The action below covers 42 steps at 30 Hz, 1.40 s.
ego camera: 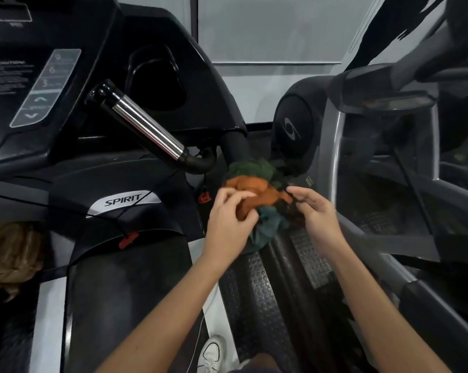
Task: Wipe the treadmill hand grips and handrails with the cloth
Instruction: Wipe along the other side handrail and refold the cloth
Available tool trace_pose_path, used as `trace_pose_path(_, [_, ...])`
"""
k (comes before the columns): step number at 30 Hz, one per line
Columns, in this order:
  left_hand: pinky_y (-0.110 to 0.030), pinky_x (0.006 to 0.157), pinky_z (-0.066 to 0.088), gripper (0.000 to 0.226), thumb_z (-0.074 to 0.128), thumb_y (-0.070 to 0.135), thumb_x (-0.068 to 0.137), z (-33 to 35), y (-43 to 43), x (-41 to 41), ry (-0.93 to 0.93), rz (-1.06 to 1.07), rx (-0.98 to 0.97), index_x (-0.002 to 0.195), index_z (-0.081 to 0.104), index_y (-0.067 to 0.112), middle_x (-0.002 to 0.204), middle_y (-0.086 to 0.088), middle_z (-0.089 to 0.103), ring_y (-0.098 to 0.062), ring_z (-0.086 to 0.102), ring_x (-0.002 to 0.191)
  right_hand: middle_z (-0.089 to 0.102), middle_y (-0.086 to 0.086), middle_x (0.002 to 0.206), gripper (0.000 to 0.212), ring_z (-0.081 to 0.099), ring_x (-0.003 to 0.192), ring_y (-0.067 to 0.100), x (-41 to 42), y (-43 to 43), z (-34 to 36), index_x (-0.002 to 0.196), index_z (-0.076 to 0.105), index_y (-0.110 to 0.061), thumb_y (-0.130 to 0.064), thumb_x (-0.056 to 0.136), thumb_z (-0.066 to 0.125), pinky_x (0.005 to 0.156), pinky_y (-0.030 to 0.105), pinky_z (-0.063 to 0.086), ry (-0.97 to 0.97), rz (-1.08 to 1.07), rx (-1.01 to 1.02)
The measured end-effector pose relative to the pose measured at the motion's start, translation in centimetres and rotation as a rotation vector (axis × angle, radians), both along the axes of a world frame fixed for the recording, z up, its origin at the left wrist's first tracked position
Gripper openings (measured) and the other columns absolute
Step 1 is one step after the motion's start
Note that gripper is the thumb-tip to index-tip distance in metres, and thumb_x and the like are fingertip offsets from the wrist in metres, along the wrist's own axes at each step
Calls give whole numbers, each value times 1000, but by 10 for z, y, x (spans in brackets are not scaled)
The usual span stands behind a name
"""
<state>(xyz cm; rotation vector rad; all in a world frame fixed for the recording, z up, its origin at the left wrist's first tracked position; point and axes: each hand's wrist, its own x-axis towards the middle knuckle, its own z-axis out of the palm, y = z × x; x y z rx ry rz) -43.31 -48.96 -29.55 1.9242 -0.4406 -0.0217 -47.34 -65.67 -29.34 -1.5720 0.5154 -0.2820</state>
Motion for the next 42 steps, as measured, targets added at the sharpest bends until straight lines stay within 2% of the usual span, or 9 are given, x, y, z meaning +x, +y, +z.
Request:
trace_pose_path(4, [-3,89,32,30,61,0,81,-12,2,-12,20,6,-65,108,66,14,109,1,48,-6,48,102,66,6,106,37,62,98,16,2,4,-10,106,64,-13,9,90,38,89,30,51,51,68,-18])
trace_pose_path(7, [-2,96,28,40,62,5,84,-5,-7,12,75,9,-106,121,59,18,120,2,38,-4,41,113,71,-5,90,37,64,86,8,-1,10,-9,94,67,-20,7,91,43,74,20,49,38,126,54])
trace_pose_path(12, [-32,107,33,51,62,21,84,-3,-21,50,224,-38,-155,130,43,28,129,3,23,-18,36,123,61,-7,110,25,60,94,4,-8,9,-6,106,62,-19,-1,90,54,79,11,46,40,221,-7])
trace_pose_path(20, [-1,92,28,23,53,5,79,-22,3,7,-12,-117,-152,100,60,13,104,12,42,16,42,101,68,0,106,26,62,101,12,-8,6,-10,94,70,-19,2,86,58,94,29,47,9,257,-5])
trace_pose_path(23, [0,91,26,26,56,3,80,-25,6,-4,8,-147,-144,101,60,17,106,12,42,15,42,102,72,-5,87,21,66,88,8,-9,5,-10,97,63,-4,10,83,57,80,23,52,-14,243,12])
trace_pose_path(26, [1,94,25,37,61,4,84,-19,-1,17,39,-125,-161,118,56,18,119,3,37,0,39,115,67,3,106,25,63,98,10,-9,6,-12,96,66,-17,4,85,57,89,24,48,-16,252,-13])
trace_pose_path(31, [-10,97,29,47,56,16,91,-18,-18,47,246,-2,-295,134,41,27,129,4,31,-5,37,119,59,-15,115,29,58,110,12,-10,5,-11,108,62,-29,-9,87,59,96,23,43,29,255,-26])
trace_pose_path(34, [-26,102,39,35,49,17,94,-32,-23,44,455,93,-587,128,46,24,132,-1,48,-15,49,121,58,-15,116,29,59,108,15,-12,5,-10,108,63,-33,-13,87,61,99,29,43,45,260,-42])
trace_pose_path(42, [-29,82,45,26,44,-1,94,-51,-15,-19,653,122,-690,92,60,19,93,-5,61,-20,55,90,59,-12,116,29,62,103,14,-10,4,-6,107,64,-29,-8,86,60,96,27,46,30,272,-14])
